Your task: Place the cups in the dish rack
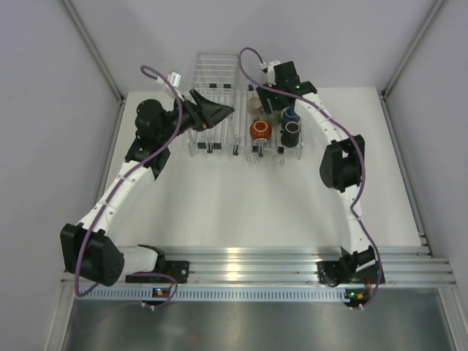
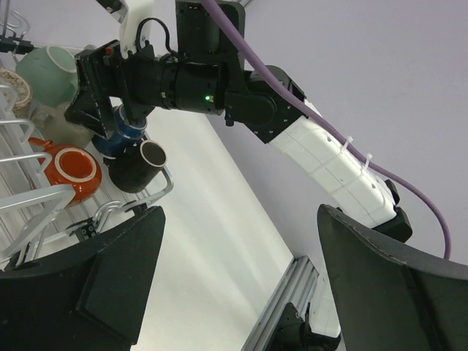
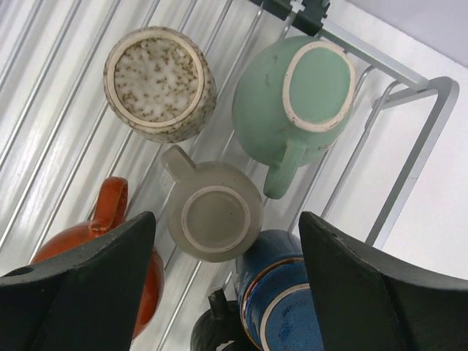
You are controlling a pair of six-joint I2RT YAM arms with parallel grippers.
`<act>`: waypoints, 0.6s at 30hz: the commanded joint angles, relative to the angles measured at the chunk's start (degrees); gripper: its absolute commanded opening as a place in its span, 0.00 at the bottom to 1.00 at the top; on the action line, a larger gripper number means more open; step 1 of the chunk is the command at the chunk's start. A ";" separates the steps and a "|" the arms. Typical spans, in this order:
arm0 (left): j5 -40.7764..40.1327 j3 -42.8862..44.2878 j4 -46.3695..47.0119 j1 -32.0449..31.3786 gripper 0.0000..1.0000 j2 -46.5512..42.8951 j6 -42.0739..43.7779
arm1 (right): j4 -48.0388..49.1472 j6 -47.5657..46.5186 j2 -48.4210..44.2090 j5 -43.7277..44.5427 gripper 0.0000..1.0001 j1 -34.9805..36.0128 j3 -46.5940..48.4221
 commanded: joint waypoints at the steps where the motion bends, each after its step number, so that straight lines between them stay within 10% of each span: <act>1: -0.12 0.39 -0.59 0.41 0.91 -2.19 1.88 | 5.62 2.10 -6.07 -0.32 0.80 0.77 0.67; 10: -3.37 6.37 -9.56 3.12 0.91 -2.90 10.23 | 12.55 12.00 -20.22 -8.47 1.00 -3.97 -3.62; 18: -2.58 4.88 -11.15 14.09 0.91 -2.99 11.38 | 16.97 22.41 -33.85 -17.82 0.99 -25.22 -23.14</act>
